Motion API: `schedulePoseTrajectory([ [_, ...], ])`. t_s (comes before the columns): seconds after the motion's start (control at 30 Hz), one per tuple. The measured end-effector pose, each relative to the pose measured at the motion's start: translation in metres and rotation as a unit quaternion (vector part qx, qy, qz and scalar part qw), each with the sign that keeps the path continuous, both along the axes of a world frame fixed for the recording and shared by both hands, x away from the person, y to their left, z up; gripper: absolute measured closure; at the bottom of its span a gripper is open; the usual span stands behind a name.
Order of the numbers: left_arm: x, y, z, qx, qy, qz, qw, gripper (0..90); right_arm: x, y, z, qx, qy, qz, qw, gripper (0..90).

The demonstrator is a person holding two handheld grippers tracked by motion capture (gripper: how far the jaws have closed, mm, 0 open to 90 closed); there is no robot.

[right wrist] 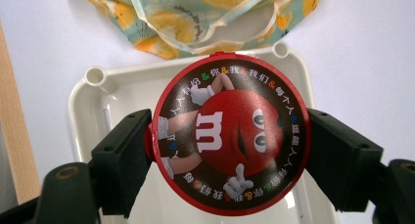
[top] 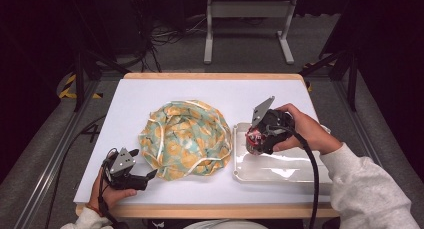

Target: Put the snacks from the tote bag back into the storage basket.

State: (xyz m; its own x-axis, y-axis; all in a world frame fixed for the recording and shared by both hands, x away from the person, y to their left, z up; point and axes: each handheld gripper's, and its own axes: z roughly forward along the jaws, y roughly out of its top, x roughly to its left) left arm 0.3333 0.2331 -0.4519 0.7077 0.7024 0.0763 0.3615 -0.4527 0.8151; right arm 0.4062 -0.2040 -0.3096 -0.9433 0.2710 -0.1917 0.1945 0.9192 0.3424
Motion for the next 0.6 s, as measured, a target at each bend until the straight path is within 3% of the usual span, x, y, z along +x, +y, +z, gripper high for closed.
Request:
schedulePoseTrajectory([
  [0.6, 0.0, -0.001, -0.001, 0.003, 0.002, -0.004, 1.0, 6.7, 0.001, -0.022, -0.022, -0.033, 0.023, -0.006, 0.9991, 23.8],
])
